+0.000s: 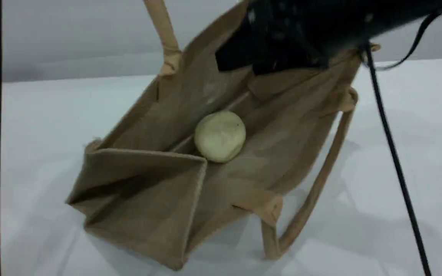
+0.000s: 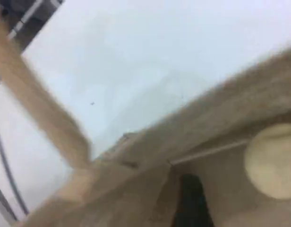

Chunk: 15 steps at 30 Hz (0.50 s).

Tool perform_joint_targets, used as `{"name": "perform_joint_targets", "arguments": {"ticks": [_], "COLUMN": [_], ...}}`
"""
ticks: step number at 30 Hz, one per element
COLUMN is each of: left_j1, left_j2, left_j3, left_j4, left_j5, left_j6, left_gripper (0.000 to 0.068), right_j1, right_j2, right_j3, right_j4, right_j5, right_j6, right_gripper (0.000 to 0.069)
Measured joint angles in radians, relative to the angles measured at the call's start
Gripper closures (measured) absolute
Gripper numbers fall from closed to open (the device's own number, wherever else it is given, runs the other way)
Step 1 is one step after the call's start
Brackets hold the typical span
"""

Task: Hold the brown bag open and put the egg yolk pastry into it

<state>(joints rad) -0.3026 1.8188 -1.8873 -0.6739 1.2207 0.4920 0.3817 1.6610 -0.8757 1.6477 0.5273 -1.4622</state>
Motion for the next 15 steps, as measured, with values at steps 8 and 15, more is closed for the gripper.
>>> {"name": "perform_joint_targets", "arguments": {"ticks": [8, 15], "left_j1": [-0.007, -0.056], "left_j2": [0.052, 0.137], "left_j3": [0.012, 0.012], "left_j4": [-0.006, 0.001], "left_j5": [-0.003, -0.003], "left_j6": [0.027, 0.030], "left_gripper": [0.0603, 0.0603], "right_j1": [-0.071, -0.104], "right_j2": [-0.274, -0.542], "right_j3": [0.001, 0.001], "right_j4": [-0.383, -0.717], "right_j5": [0.010, 0.086], "right_j6": [0.311, 0.631], "right_gripper": [0.0250, 0.0250]}}
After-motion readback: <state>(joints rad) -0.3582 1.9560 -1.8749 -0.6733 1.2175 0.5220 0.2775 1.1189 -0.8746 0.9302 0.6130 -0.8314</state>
